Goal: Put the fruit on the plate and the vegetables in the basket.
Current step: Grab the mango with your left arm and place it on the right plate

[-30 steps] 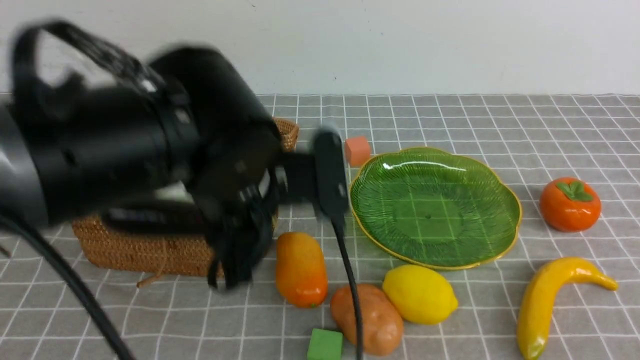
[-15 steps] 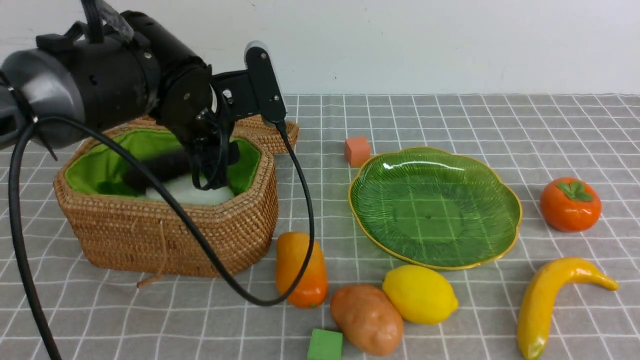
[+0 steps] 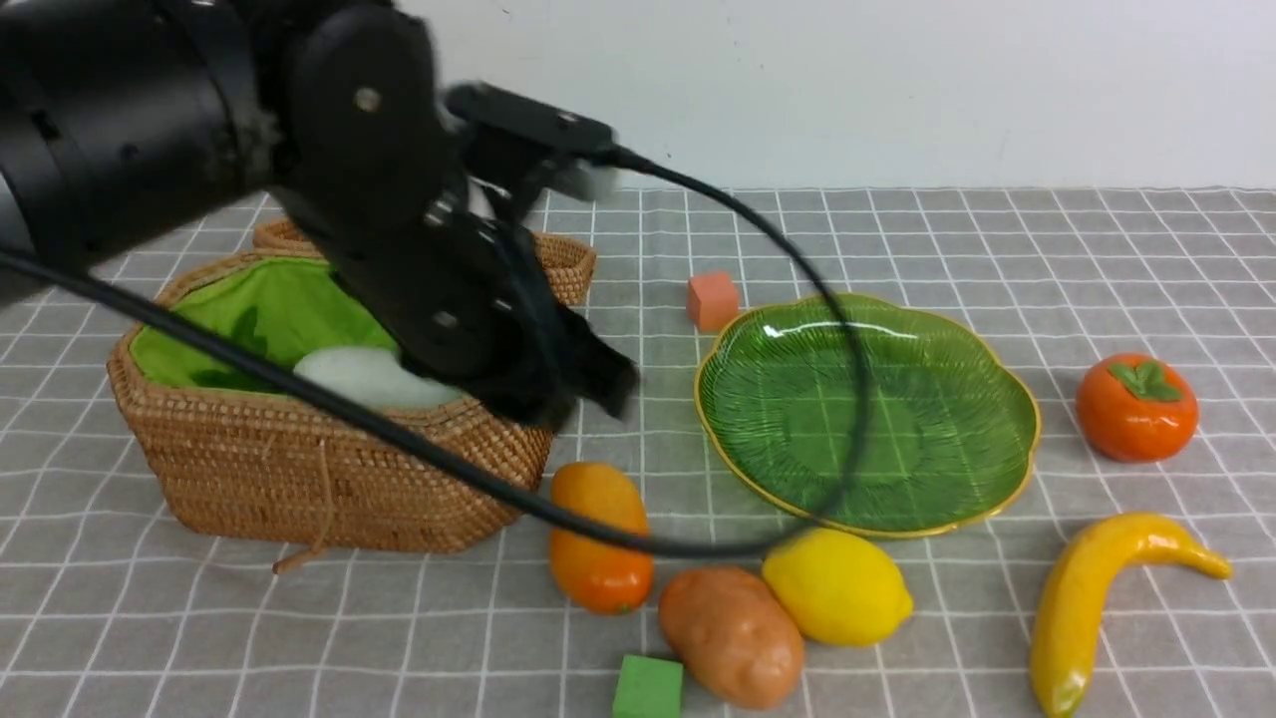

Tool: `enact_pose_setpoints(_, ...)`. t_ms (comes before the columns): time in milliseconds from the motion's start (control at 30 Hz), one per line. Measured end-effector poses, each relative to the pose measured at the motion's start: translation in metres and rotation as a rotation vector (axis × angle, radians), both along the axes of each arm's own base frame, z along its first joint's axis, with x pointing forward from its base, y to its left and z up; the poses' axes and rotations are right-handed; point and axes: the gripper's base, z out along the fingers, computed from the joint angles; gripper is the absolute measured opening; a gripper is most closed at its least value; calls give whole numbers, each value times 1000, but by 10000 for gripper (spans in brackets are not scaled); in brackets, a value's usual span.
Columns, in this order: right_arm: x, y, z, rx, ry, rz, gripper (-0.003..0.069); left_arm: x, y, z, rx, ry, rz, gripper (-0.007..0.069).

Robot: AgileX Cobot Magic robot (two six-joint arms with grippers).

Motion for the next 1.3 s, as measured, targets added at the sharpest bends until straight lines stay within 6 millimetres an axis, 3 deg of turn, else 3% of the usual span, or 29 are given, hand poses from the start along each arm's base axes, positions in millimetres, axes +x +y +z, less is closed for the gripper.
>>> enact_pose_setpoints(33,0,0,0,0,0,0,120,0,0,-1,5,2,0,142)
enact_pose_setpoints(67,0,-1,-1,-16,9,-1,120,-14,-20,-9,20,41,2,38)
enact_pose_setpoints(200,0,-2,-2,-30,2,-13,123,-16,-44,-37,103,70,-14,8)
enact_pose_setpoints(367,-6,-9,-3,-56,-41,-45,125,6,-53,-80,173,112,71,198)
enact_pose_setpoints(433,-10,-11,-3,-54,-61,-50,125,16,-53,-94,169,109,143,323)
enact_pose_setpoints(533,-17,-13,-3,-46,-84,-52,127,30,-54,-105,134,54,233,514)
enact_pose_setpoints(667,-20,-14,-3,-41,-94,-51,127,42,-58,-108,93,-43,264,646)
enact_pose_setpoints(833,-21,-13,-3,-29,-90,-40,129,50,-62,-119,97,-88,256,664)
enact_pose_setpoints(967,-21,-12,-3,-21,-86,-33,132,56,-63,-141,151,-94,248,643)
enact_pose_setpoints(1300,-21,-12,-3,-16,-84,-28,136,60,-65,-167,193,-69,272,620)
